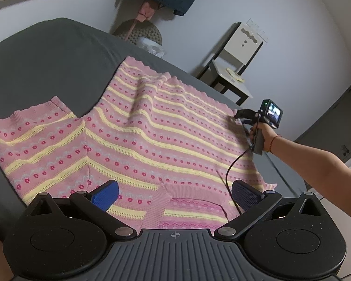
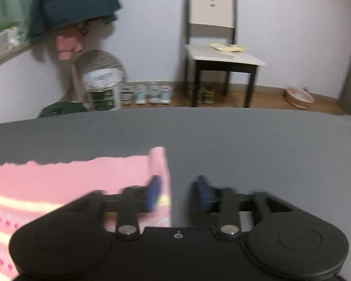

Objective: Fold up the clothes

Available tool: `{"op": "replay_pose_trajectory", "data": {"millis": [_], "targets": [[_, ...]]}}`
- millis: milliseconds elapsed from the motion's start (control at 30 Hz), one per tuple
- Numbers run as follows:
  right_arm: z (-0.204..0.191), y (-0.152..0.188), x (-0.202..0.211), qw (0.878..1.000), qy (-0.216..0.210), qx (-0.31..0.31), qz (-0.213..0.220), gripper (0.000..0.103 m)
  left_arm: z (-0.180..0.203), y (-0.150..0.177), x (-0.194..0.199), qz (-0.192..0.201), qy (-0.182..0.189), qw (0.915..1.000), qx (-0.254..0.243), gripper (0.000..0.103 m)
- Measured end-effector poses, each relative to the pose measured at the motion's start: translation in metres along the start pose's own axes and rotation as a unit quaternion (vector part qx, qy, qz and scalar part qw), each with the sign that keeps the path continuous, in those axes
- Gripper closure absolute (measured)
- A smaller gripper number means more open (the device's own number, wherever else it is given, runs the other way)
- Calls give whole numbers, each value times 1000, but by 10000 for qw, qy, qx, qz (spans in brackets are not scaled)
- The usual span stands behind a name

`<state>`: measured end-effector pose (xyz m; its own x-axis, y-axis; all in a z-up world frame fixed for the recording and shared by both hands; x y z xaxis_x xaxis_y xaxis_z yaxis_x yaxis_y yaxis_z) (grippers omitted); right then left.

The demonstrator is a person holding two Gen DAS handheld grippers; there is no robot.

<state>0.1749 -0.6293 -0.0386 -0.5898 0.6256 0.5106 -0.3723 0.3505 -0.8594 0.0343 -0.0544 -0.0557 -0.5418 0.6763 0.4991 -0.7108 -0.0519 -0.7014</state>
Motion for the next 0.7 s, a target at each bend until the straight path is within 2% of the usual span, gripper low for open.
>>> {"op": "replay_pose_trajectory", "data": {"millis": [33,133,233,367,500,533,633,700], "targets": [[-12,-2,5,9999,-102,-22,-4,57,0,0,0,-2,-7,10000,5,0],[-81,-1,28,9960,-855,-173,-188,57,-1,0,1,36,-53,10000,-10,0],[-149,-1,52,9858,-1604,-322,-370,56,-3,1,3,46,-77,10000,15,0],[-238,-1,87,9627,-2585,-518,-610,57,-5,-2,14,219,-42,9997,40,0],[-326,-2,124,9288,-3538,-708,-842,60,-12,-8,27,484,-28,9987,161,0],[-349,1,127,9257,-3627,-631,-865,60,-16,-9,29,531,-40,9983,237,0],[-407,14,117,9371,-3386,-183,-821,62,-26,-9,33,562,-101,9976,399,0],[-431,25,104,9478,-3074,128,-842,66,-32,-7,35,532,-115,9974,471,0]]}}
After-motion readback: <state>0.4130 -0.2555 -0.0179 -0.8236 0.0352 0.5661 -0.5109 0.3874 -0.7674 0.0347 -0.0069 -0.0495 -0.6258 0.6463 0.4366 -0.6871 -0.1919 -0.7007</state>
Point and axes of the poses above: each gripper's, at about its wrist camera, not at the fingertips, and x roughly against the way its jaws point, z to its right, y to its underside, the point moved 7 cm from there along -x, roughly the way its jaws point, and after that the axes turned 11 degrees about z, right-handed, at the moved point
